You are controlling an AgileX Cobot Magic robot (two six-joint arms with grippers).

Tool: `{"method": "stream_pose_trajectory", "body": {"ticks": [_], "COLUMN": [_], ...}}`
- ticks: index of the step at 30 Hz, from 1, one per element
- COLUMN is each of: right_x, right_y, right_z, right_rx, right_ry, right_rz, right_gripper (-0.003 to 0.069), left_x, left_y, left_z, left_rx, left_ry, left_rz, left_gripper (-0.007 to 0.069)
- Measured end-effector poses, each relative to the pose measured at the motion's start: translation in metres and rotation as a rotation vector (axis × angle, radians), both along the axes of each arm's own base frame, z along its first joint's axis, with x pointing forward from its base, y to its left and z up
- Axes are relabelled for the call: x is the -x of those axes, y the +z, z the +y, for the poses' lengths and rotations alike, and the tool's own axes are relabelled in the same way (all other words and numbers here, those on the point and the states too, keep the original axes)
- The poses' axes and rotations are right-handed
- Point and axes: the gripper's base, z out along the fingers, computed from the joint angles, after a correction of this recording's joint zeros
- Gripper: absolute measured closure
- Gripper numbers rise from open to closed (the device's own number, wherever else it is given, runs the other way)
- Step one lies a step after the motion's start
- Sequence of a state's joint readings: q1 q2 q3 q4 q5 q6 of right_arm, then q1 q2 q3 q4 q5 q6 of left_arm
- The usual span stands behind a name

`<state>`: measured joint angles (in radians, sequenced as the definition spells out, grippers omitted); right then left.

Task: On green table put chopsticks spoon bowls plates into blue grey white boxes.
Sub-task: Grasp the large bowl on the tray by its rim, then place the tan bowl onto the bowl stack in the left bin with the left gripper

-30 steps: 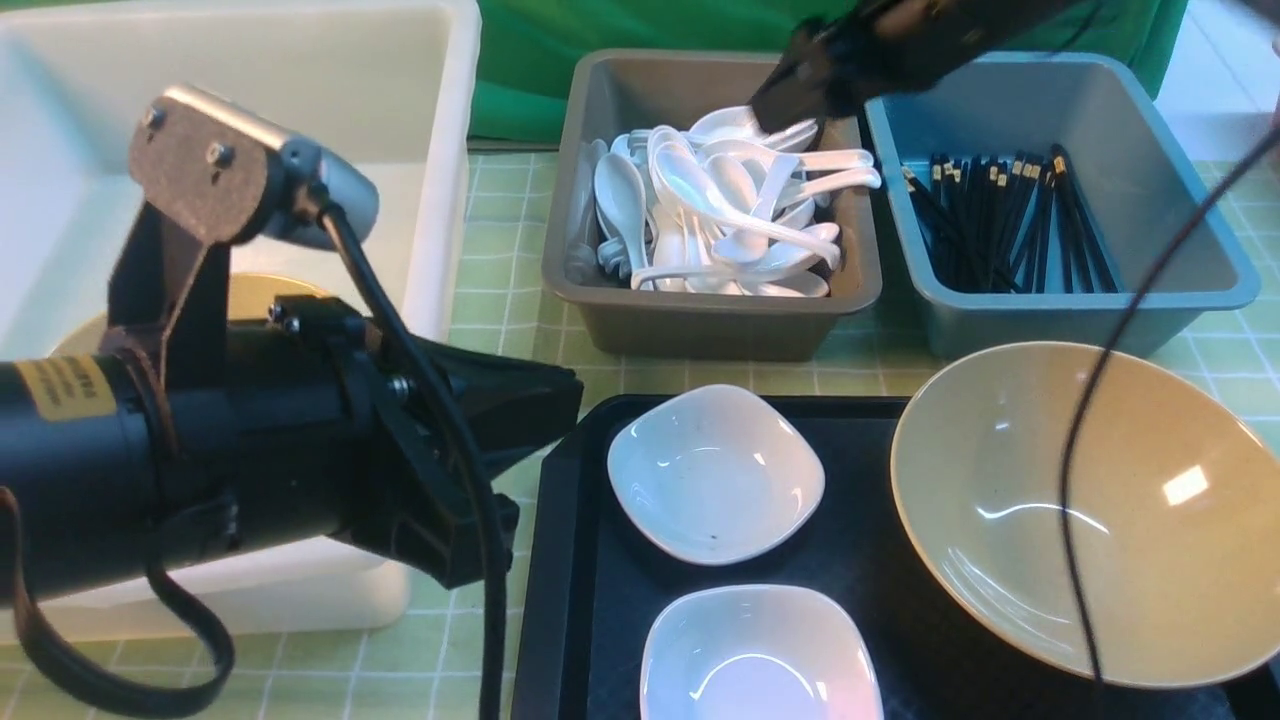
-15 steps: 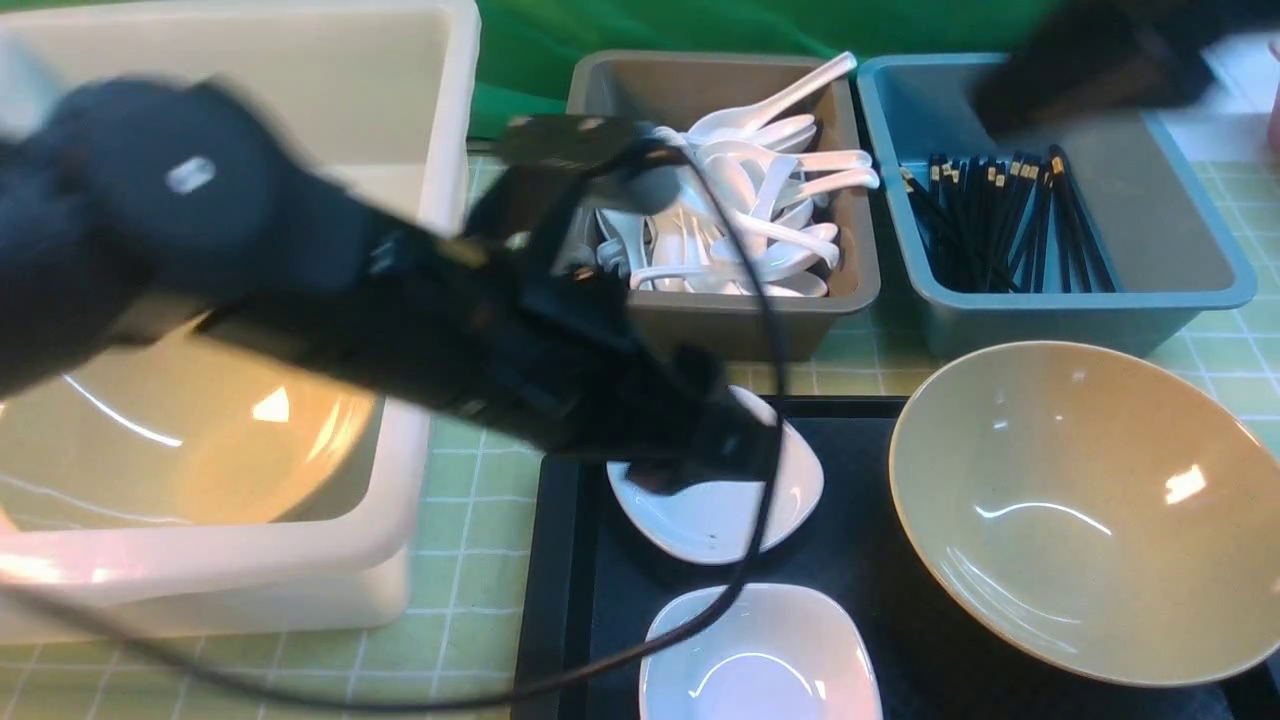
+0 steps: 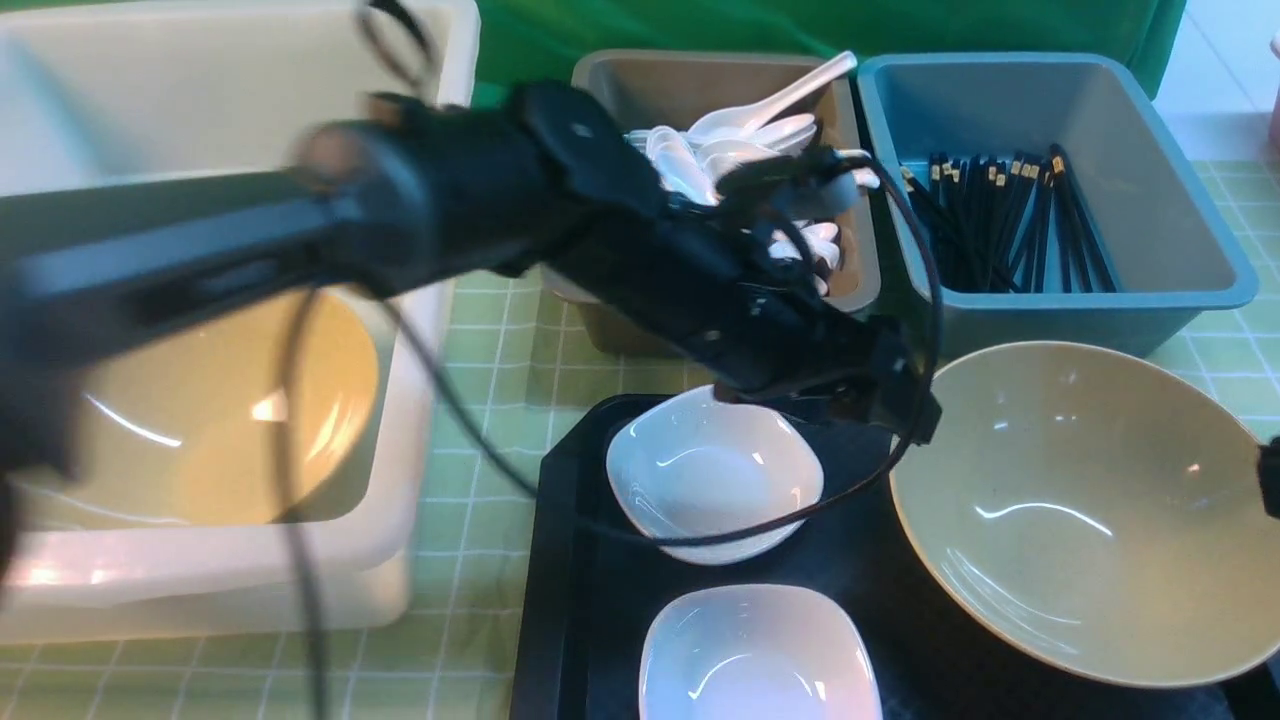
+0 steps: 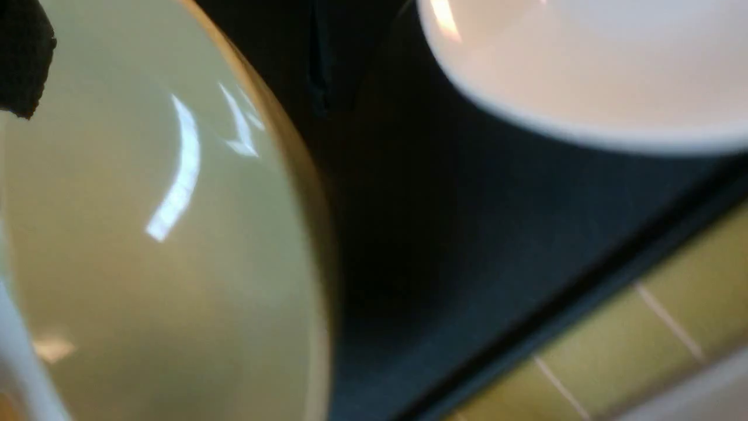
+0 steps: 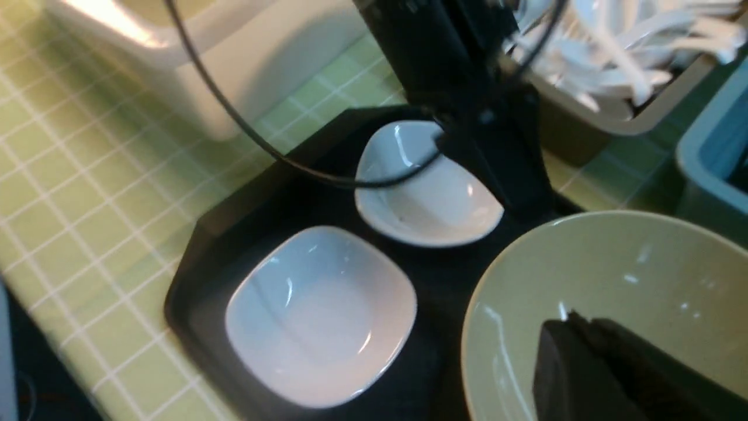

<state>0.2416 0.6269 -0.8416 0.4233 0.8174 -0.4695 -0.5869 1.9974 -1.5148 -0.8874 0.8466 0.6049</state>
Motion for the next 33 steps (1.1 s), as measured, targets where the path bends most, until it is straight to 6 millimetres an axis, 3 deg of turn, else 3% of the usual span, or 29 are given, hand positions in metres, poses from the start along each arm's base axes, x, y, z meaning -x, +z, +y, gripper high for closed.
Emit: {"method": "stream_pose_trajectory", "body": {"ticks": [5, 8, 9, 12, 13, 14, 19, 24, 26, 29, 30, 31, 32, 33], "right_x": [0.004, 0.003, 0.003, 0.002, 0.002, 0.002, 0.002, -0.006, -0.024, -0.04, -0.05, -0.055, -0.066, -0.073], "right_y": [-0.003, -0.003, -0.003, -0.003, -0.003, -0.003, -0.002, 0.016, 0.033, 0.042, 0.049, 0.049, 0.054, 0.054], "right_z": [-0.002, -0.002, -0.003, -0.003, -0.003, -0.003, -0.003, 0.001, 0.007, 0.015, 0.021, 0.025, 0.036, 0.042], "right_rx": [-0.006, -0.001, 0.003, 0.008, 0.008, 0.008, 0.032, 0.065, 0.071, 0.065, 0.042, 0.031, 0.002, -0.02], "right_ry": [-0.01, -0.016, -0.019, -0.021, -0.021, -0.021, -0.003, 0.038, 0.066, 0.118, 0.166, 0.191, 0.273, 0.306], "right_rz": [-0.02, -0.029, -0.034, -0.035, -0.035, -0.035, -0.05, -0.041, -0.043, -0.051, -0.064, -0.063, -0.084, -0.074], "right_gripper": [0.0634, 0.0634, 0.0634, 0.0634, 0.0634, 0.0634, 0.0633, 0.0632, 0.0632, 0.0632, 0.0632, 0.0632, 0.0632, 0.0632], "left_x": [-0.01, -0.012, -0.014, -0.016, -0.016, -0.019, -0.02, -0.025, -0.026, -0.027, -0.025, -0.026, -0.025, -0.023], "left_y": [-0.024, -0.03, -0.032, -0.032, -0.032, -0.03, -0.011, 0.033, 0.081, 0.117, 0.143, 0.148, 0.171, 0.18], "left_z": [-0.036, -0.048, -0.051, -0.051, -0.051, -0.048, -0.034, -0.001, 0.035, 0.073, 0.1, 0.112, 0.151, 0.169], "left_rx": [-0.026, -0.049, -0.054, -0.064, -0.065, -0.063, -0.062, -0.051, -0.009, 0.02, 0.043, 0.049, 0.062, 0.064], "left_ry": [-0.089, -0.139, -0.158, -0.162, -0.161, -0.157, -0.185, -0.179, -0.128, -0.056, 0.002, 0.032, 0.138, 0.191], "left_rz": [0.016, 0.004, 0.006, 0.017, 0.018, 0.022, 0.033, -0.032, -0.094, -0.137, -0.178, -0.184, -0.221, -0.235], "left_gripper": [0.0155, 0.0239, 0.0314, 0.0522, 0.0522, 0.0588, 0.0608, 0.0608, 0.0608, 0.0608, 0.0608, 0.0608, 0.0608, 0.0608]}}
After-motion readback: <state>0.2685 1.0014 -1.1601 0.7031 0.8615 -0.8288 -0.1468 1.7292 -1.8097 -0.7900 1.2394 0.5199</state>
